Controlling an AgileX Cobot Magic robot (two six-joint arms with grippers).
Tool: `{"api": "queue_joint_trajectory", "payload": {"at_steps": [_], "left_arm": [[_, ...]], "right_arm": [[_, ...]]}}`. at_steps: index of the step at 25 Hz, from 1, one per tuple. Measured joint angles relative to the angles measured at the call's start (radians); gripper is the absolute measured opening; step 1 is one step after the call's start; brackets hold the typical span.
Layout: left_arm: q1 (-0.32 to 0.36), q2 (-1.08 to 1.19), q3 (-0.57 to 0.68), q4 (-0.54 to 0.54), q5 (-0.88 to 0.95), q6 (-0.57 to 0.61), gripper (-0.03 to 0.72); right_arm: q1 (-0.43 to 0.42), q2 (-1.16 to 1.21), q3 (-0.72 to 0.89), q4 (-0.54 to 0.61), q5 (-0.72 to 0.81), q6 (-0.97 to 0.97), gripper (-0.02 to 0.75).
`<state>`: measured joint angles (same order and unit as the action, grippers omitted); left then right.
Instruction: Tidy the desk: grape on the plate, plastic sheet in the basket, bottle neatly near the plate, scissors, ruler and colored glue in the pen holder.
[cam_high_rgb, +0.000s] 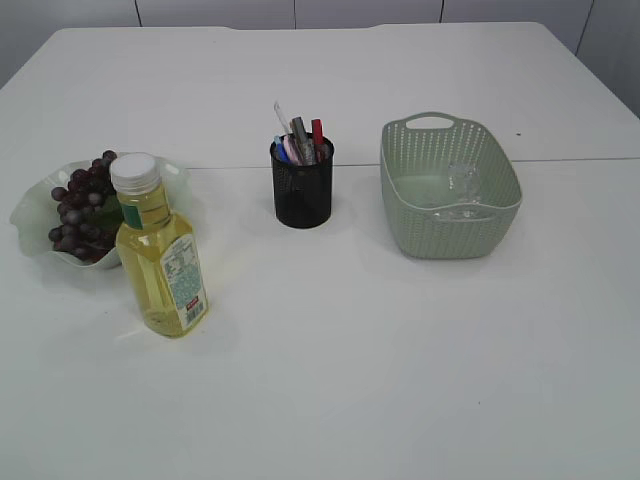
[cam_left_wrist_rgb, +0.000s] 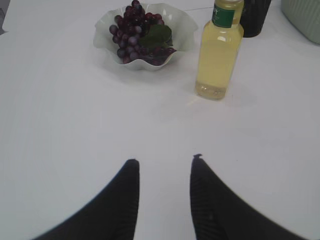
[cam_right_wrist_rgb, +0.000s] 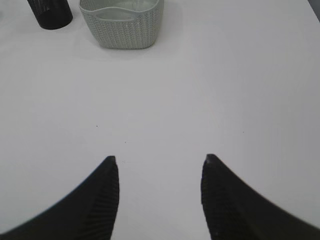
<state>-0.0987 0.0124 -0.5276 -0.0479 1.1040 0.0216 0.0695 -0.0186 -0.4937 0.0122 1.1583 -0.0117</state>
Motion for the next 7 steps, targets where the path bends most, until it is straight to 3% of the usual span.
{"api": "queue_joint_trajectory", "payload": {"at_steps": [7], "left_arm": [[0.024, 0.0, 0.0, -0.001, 0.0, 0.0, 0.253]], "right_arm": [[0.0, 0.0, 0.0, 0.0, 0.0, 0.0, 0.391]]}}
